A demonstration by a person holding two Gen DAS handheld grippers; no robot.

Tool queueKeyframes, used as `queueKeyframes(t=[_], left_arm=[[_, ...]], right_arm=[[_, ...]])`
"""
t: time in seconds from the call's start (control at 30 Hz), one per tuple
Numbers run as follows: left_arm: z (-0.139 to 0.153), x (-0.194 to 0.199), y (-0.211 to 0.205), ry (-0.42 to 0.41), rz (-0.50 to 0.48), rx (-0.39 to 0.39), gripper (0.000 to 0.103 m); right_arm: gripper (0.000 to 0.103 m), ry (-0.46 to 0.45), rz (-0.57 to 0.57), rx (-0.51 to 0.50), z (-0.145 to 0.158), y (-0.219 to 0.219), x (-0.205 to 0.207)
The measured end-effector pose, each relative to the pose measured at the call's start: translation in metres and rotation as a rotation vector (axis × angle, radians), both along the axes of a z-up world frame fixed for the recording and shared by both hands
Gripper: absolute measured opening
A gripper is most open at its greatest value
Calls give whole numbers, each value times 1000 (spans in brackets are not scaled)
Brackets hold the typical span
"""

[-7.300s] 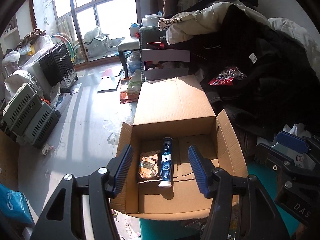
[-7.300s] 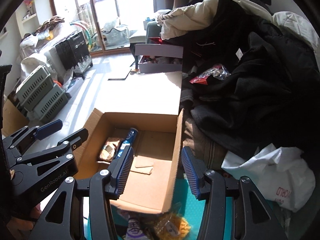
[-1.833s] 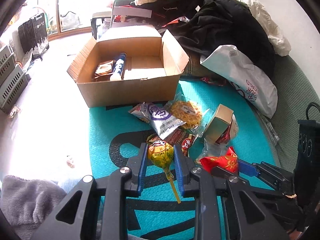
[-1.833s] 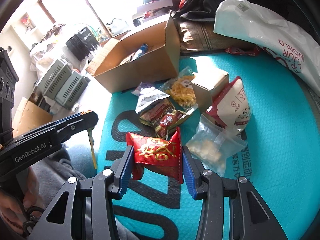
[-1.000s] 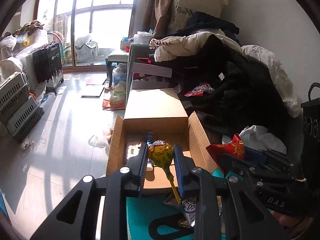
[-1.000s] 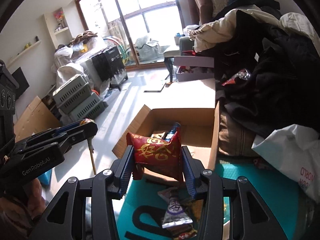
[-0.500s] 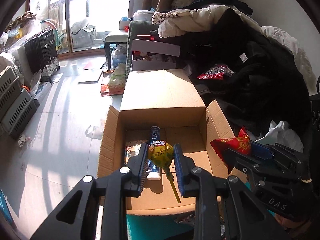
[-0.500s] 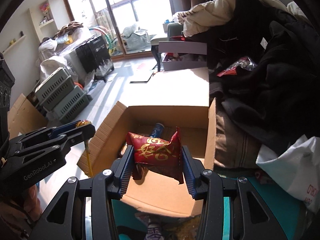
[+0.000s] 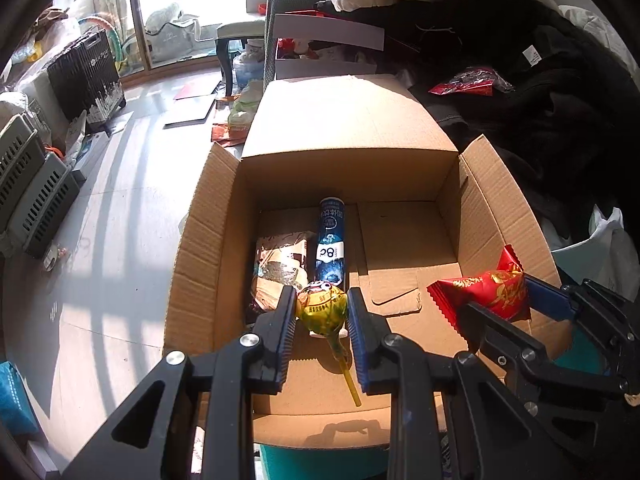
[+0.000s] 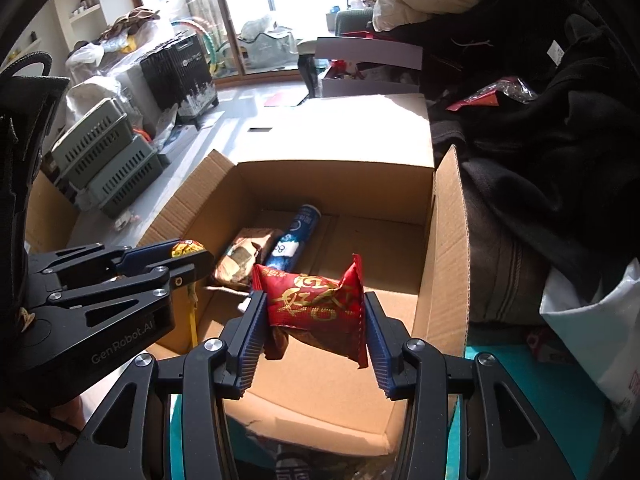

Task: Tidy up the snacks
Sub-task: 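Open both tools to drop the candy and lollipop into the box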

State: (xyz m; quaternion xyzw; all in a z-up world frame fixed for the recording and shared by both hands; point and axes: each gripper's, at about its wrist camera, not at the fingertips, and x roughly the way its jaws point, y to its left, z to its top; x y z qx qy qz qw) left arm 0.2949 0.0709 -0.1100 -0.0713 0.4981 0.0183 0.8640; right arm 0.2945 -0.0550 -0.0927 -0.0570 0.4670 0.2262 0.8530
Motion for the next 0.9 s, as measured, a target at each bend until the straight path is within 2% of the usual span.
queueKeyframes(t=[0.17, 0.33, 0.4, 0.43, 0.5, 0.63, 0.67, 0.77, 0.9], left_arm=[[-14, 2, 1, 51, 14, -28, 25], [-17, -1, -2, 61, 9, 23, 25], [-18, 0, -2, 64, 1, 15, 25], [-18, 1, -2, 70, 2, 4, 25], [-17, 1, -1, 74, 11, -4, 25], [-11, -1, -3, 70, 23, 14, 27], [-9, -1, -4, 67, 25, 22, 33], [0, -4, -5, 48, 26, 37, 65], [15, -9, -3, 31, 45, 31, 66]], right_arm=[[48, 39, -9, -5, -9, 2, 1], [49, 46, -22, -33, -15, 3, 1], [49, 49, -24, -41, -15, 4, 1], [50, 51, -23, -42, -14, 4, 1], [62, 45, -35, -50, -12, 3, 0], [62, 32, -64, -52, -6, -2, -1], [62, 32, -69, -54, -5, -4, -1], [62, 29, -81, -62, 0, -8, -2], [62, 14, -92, -56, 12, -13, -6]])
